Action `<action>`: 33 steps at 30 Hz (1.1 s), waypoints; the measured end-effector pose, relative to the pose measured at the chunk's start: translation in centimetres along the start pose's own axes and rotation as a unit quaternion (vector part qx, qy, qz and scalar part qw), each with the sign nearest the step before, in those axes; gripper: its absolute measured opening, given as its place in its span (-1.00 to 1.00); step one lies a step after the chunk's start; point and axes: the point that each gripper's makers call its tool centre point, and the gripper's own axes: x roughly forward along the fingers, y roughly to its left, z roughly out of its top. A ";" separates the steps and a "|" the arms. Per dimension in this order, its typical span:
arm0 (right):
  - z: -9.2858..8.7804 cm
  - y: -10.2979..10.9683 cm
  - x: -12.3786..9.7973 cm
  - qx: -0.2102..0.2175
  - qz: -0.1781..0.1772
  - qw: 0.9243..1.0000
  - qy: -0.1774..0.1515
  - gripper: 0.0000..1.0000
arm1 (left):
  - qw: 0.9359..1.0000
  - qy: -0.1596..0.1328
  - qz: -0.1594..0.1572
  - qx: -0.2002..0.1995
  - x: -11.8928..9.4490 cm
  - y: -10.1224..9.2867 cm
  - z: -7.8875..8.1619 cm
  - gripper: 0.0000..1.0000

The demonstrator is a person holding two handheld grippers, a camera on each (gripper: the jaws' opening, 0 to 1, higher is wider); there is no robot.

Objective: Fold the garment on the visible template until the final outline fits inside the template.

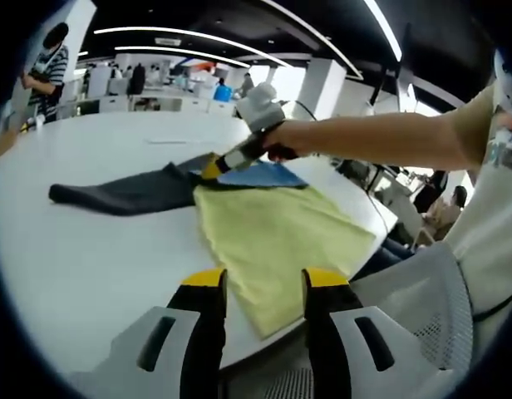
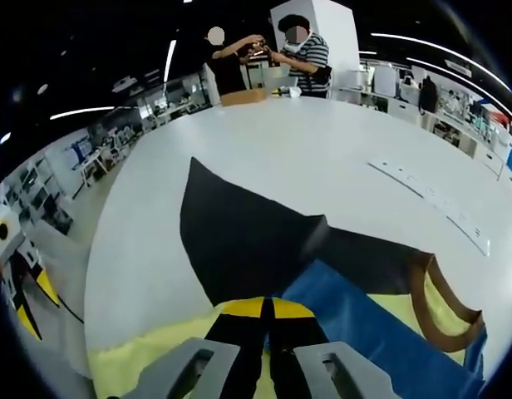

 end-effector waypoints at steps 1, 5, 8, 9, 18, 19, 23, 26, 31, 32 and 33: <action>-0.1 0.1 -0.1 -0.001 0.000 1.000 0.001 -1.00 | 1.000 0.001 0.000 0.000 0.0 0.0 0.0 -0.34; -0.6 0.4 0.2 -0.002 0.002 1.000 0.008 -1.00 | 1.000 0.002 0.001 0.001 0.0 0.0 -0.1 -0.34; -0.9 0.5 0.4 -0.003 0.004 1.000 0.012 -1.00 | 1.000 0.003 0.003 0.001 0.0 0.1 -0.1 -0.34; -1.0 0.5 0.4 -0.005 0.005 1.000 0.015 -1.00 | 1.000 0.003 0.003 0.001 0.0 0.1 -0.1 -0.34; -0.4 0.7 -0.8 -0.010 0.007 1.000 -0.006 -0.82 | 1.000 0.009 0.005 0.004 0.0 0.1 -0.4 -0.34; -0.4 0.8 -1.0 -0.013 0.007 1.000 -0.007 -0.81 | 1.000 0.010 0.005 0.003 0.0 0.1 -0.4 -0.34; -0.1 0.5 -2.4 -0.009 0.005 1.000 -0.029 -0.74 | 1.000 0.012 0.005 0.005 0.2 0.1 -0.4 -0.34; -0.1 -0.1 -3.6 -0.010 0.000 0.999 -0.042 -0.72 | 1.000 0.015 0.004 0.006 0.2 0.0 -0.5 -0.34; -0.4 -0.9 -5.0 -0.014 -0.008 0.999 -0.047 -0.66 | 1.000 0.016 0.005 0.007 0.2 0.1 -0.5 -0.33; -0.6 -1.0 -5.3 -0.016 -0.009 0.999 -0.047 -0.65 | 1.000 0.017 0.005 0.007 0.2 0.1 -0.6 -0.33; -0.6 -1.1 -5.5 -0.017 -0.010 0.999 -0.049 -0.64 | 1.000 0.018 0.005 0.008 0.3 0.1 -0.6 -0.33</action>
